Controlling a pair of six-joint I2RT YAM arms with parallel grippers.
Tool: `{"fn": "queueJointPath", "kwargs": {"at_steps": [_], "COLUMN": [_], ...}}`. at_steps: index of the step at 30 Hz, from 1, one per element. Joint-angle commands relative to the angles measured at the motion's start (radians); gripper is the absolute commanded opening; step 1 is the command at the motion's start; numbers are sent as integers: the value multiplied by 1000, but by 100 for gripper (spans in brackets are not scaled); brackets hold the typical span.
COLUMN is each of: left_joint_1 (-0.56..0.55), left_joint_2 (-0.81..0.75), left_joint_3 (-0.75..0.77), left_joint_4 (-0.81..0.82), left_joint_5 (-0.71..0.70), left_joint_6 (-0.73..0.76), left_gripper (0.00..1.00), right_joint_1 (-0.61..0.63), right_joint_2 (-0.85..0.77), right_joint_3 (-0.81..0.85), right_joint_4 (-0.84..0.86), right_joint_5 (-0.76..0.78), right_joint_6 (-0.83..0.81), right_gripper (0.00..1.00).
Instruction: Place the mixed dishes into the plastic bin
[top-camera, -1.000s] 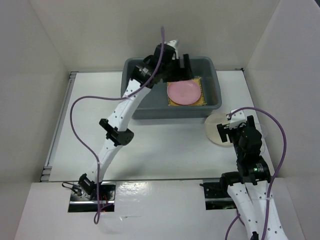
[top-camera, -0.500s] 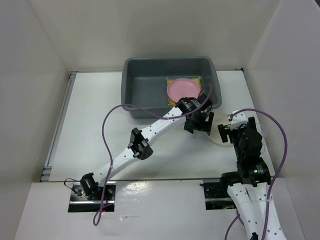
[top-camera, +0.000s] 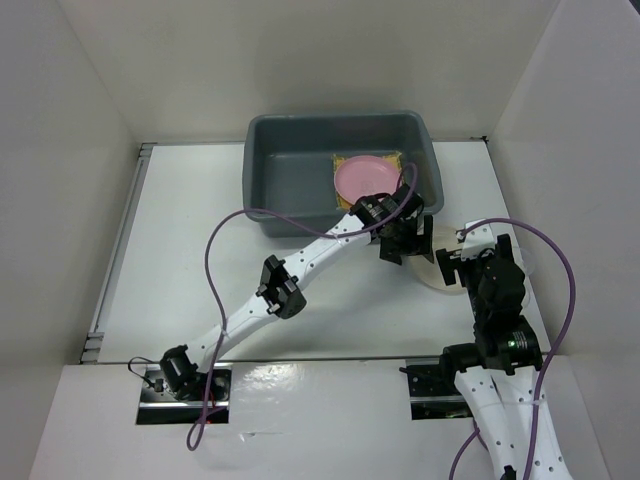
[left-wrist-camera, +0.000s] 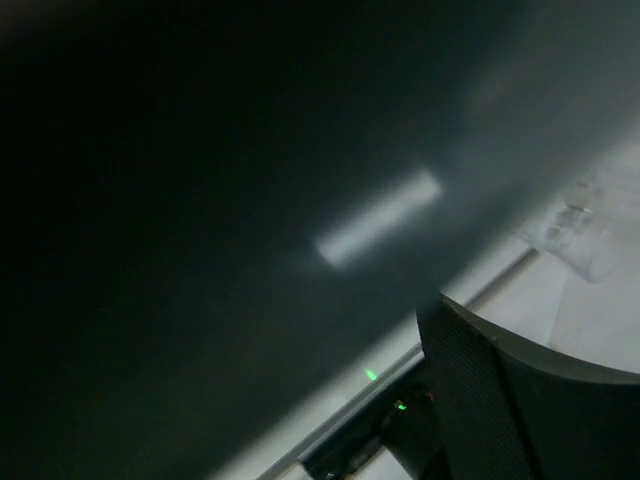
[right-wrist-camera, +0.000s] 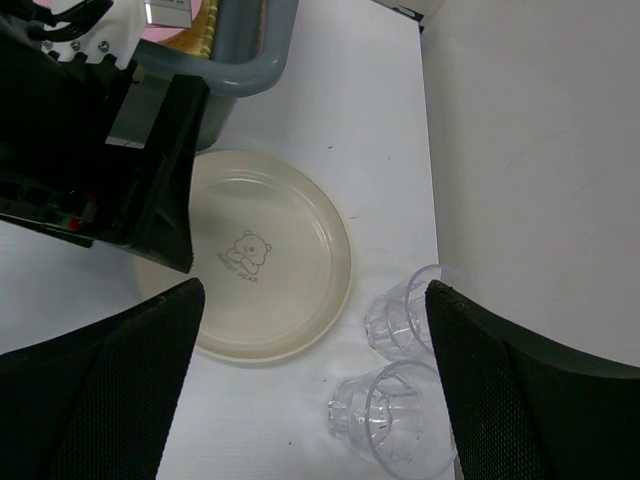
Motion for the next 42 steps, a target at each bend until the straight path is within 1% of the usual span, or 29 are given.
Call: {"fn": "queueJointPath", "kwargs": {"at_steps": [1, 6, 8, 10, 12, 14, 18, 20, 21, 23, 24, 26, 27, 29, 31, 33, 34, 38, 39, 42], "left_joint_1": [9, 0, 0, -9, -20, -29, -40, -40, -49, -49, -61, -72, -84, -98, -109, -124, -135, -158, -173, -211], "left_joint_2": [44, 44, 54, 65, 75, 85, 105, 105, 105, 105, 105, 81, 72, 42, 27, 18, 18, 32, 32, 32], "left_joint_3": [27, 27, 27, 27, 27, 27, 27, 27, 27, 27, 27, 27, 27, 27, 27, 27, 27, 27, 9, -6], "left_joint_4": [64, 53, 43, 43, 43, 53, 53, 40, 40, -8, -28, -92, -117, -138, -183, -204, -204, -204, -204, -204], "left_joint_5": [34, -22, -22, -7, 7, 7, 17, 4, -8, -47, -103, -171, -226, -291, -364, -384, -412, -409, -409, -490], "left_joint_6": [-67, -95, -104, -114, -124, -135, -144, -155, -155, -164, -164, -173, -173, -173, -173, -198, -198, -242, -273, -298], "left_gripper": [94, 84, 83, 79, 79, 75, 69, 68, 68, 63, 63, 62, 62, 62, 66, 71, 71, 81, 83, 90], "right_joint_1": [9, 9, 9, 9, 9, 9, 9, 9, 9, 9, 9, 9, 9, 9, 9, 9, 9, 9, 9, 9], "right_joint_2": [-7, -7, -7, -7, -7, -16, -53, -71, -84, -93, -93, -105, -105, -119, -145, -192, -202, -168, -159, -159], "right_joint_3": [-5, -5, -5, -5, -5, -5, -5, -5, -5, -5, -5, -5, -5, -5, -5, -14, -14, -14, -14, -14], "right_joint_4": [62, 62, 62, 62, 62, 62, 62, 62, 62, 62, 62, 62, 62, 62, 71, 91, 91, 91, 91, 91], "right_joint_5": [9, 9, 9, 9, 9, 9, -1, -1, -1, -1, -1, -10, -10, -10, 13, 62, 62, 62, 62, 62], "right_joint_6": [16, 16, 16, 16, 16, 16, 16, 16, 16, 16, 16, 16, 16, 16, 16, 34, 34, 34, 34, 34], "right_gripper": [95, 95, 95, 95, 95, 96, 96, 96, 96, 97, 97, 97, 97, 97, 97, 97, 97, 97, 97, 97]}}
